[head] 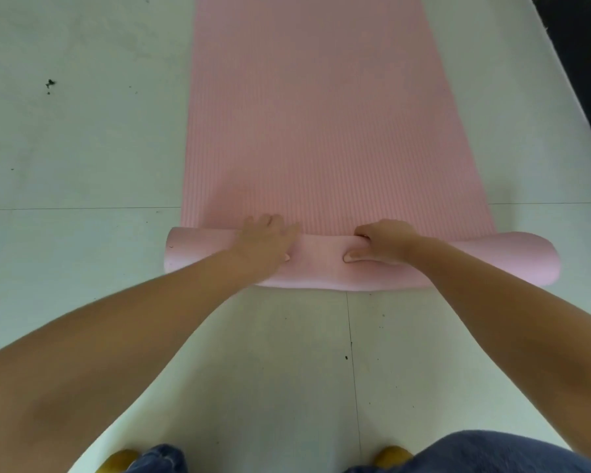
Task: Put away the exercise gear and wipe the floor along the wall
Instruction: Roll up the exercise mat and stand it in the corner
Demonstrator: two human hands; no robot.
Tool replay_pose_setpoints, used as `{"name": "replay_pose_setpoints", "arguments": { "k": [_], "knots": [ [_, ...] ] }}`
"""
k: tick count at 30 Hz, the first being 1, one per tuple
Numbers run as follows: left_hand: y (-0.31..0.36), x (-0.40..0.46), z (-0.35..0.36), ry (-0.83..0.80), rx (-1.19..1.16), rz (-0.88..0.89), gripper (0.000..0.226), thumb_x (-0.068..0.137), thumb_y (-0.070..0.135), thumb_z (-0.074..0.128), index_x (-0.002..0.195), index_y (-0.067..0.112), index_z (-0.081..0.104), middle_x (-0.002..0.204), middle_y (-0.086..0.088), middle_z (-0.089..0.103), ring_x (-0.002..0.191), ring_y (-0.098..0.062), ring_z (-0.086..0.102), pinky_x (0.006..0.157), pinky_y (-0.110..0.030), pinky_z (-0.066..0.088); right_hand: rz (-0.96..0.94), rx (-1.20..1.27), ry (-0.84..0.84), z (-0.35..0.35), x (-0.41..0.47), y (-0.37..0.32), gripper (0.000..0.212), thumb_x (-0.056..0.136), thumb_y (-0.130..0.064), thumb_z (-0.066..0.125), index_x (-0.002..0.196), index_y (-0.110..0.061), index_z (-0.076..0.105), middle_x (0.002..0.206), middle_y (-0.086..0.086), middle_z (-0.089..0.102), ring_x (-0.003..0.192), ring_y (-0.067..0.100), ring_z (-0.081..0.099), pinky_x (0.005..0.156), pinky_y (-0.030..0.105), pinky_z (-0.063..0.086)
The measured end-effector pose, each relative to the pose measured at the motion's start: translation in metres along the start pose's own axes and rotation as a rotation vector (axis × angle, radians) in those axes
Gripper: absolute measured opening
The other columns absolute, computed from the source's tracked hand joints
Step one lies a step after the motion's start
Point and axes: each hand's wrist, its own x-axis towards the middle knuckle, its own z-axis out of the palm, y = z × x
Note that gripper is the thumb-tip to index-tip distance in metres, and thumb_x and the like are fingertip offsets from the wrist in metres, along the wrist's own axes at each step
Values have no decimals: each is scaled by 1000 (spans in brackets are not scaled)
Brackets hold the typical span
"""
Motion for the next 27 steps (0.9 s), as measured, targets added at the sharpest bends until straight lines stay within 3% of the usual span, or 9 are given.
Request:
{"name": "replay_pose_setpoints", "arguments": {
  "k": [2, 5, 10, 13, 16, 19, 23, 25, 27],
  "knots": [
    [22, -12, 9, 49, 118, 69, 69, 94, 19, 43, 150, 16, 3, 148, -21, 19, 136, -35, 22, 108, -57, 19, -31, -109, 48, 1, 4, 4, 48, 81, -69, 50, 96, -23, 53, 84, -2, 56, 81, 22, 54, 67, 31, 39],
    [46, -22, 21, -40, 128, 37, 90, 92, 47, 46, 147, 19, -19, 153, -28, -5, 141, -44, -1, 107, -67, 6, -60, -132, 22, -1, 8, 0, 47, 83, -67, 50, 97, -23, 51, 81, -3, 53, 78, 21, 52, 65, 31, 38],
    [60, -3, 24, -91, 102, -92, 119, 77, 65, 57, 141, 18, -31, 148, -37, -6, 138, -51, 3, 103, -72, 10, -74, -135, 69, -18, 16, -6, 43, 88, -61, 47, 105, -22, 55, 87, -3, 57, 81, 19, 51, 66, 31, 37],
    [57, 6, 27, -119, 113, -120, 121, 76, 56, 66, 141, 23, -32, 149, -36, -9, 139, -51, -1, 103, -72, 10, -129, -198, 132, -4, 21, -1, 52, 88, -62, 45, 120, -22, 52, 113, 1, 58, 102, 22, 50, 87, 37, 41],
    [46, 17, 25, -115, 75, -130, 104, 87, 33, 61, 143, 30, -26, 151, -32, -9, 140, -47, -3, 105, -70, 11, -153, -236, 308, 3, 22, -7, 57, 92, -52, 46, 140, -22, 38, 144, 5, 38, 134, 26, 30, 111, 44, 21],
    [32, 29, 18, -77, 44, -79, 92, 90, 21, 54, 146, 35, -18, 152, -27, -3, 141, -42, 3, 104, -68, 17, -119, -236, 342, 12, 6, -15, 63, 94, -50, 38, 148, -21, 24, 157, 10, 17, 146, 30, 11, 113, 59, 8],
    [5, 45, 1, -279, -104, 46, 90, 88, 29, 55, 145, 44, -13, 155, -18, 2, 142, -35, 8, 104, -64, 17, -181, -404, 355, 40, -18, 4, 86, 71, -64, 56, 142, -19, 36, 143, 23, 42, 132, 47, 38, 98, 73, 24],
    [-6, 49, -12, -318, -159, 89, 89, 86, 29, 56, 145, 45, -8, 151, -14, 16, 136, -32, 24, 103, -58, 28, -132, -435, 335, 38, -16, 11, 95, 63, -47, 78, 142, -21, 33, 137, 25, 48, 124, 48, 46, 95, 68, 34],
    [-8, 47, -19, -259, -154, 81, 89, 85, 30, 58, 147, 41, -5, 147, -12, 23, 131, -31, 32, 101, -55, 33, -127, -425, 348, 28, -12, 10, 85, 74, -34, 74, 142, -21, 25, 129, 20, 53, 113, 40, 54, 94, 54, 44]
  ]
}}
